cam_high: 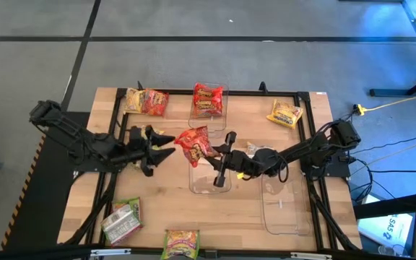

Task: Sort Maruchan noodles
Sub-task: Put the orange noodle pack into the top transparent bin

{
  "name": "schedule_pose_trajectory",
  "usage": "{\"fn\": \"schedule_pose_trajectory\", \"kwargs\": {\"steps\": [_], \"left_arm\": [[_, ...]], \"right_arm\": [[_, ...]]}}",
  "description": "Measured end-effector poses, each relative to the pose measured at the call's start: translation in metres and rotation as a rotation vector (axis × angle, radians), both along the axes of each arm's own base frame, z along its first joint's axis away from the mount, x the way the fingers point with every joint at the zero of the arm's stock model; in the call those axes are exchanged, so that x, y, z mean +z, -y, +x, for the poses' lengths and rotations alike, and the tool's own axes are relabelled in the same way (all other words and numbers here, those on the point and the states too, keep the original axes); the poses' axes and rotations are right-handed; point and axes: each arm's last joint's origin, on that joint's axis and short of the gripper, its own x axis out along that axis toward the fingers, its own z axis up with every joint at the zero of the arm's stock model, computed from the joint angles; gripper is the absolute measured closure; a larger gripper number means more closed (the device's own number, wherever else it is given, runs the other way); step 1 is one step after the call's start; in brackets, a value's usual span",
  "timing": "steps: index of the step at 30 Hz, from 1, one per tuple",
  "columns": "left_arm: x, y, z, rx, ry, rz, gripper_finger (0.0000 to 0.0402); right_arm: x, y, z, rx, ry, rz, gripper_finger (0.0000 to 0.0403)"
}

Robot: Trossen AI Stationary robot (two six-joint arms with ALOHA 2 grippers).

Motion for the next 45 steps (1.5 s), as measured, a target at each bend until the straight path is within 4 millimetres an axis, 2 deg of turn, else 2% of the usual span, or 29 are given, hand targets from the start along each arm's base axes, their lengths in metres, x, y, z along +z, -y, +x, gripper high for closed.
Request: {"fn": "schedule_pose_trajectory", "kwargs": {"steps": [6,19,22,28,31,38,41,45], "left_arm": [[0.007,-0.005,-0.009,-0.035,0.047,-0.049,0.0168],[0.009,-0.008,-0.007,-0.031,0.074,-0.07,0.0166],[0.007,-0.009,-0.004,-0.039,0.074,-0.084,0.0146],[0.0,-0.019,0.008,-0.026,0.075,-0.199,0.0069],[-0.003,-0.019,0.012,-0.035,0.063,-0.237,0.0046],[0.006,-0.021,0.009,-0.026,0.142,-0.195,0.0045],[-0.001,-0.015,0.012,-0.051,0.076,-0.17,0.0046],[-0.017,-0.008,0.03,-0.02,0.014,-0.163,0.0047]], "right_arm": [[0.001,0.0,0.0,-0.009,0.001,-0.018,0.0329],[0.002,0.0,0.0,-0.007,0.002,-0.017,0.0329],[0.002,0.0,0.0,-0.006,0.002,-0.018,0.0329],[0.001,0.0,0.0,-0.026,-0.006,-0.032,0.0329],[0.001,0.001,0.0,-0.054,-0.008,-0.027,0.0329],[0.001,0.003,0.0,-0.107,-0.013,-0.01,0.0329],[0.003,0.003,-0.001,-0.094,0.005,-0.022,0.0329],[0.007,0.004,0.003,-0.078,0.018,-0.029,0.0329]]}}
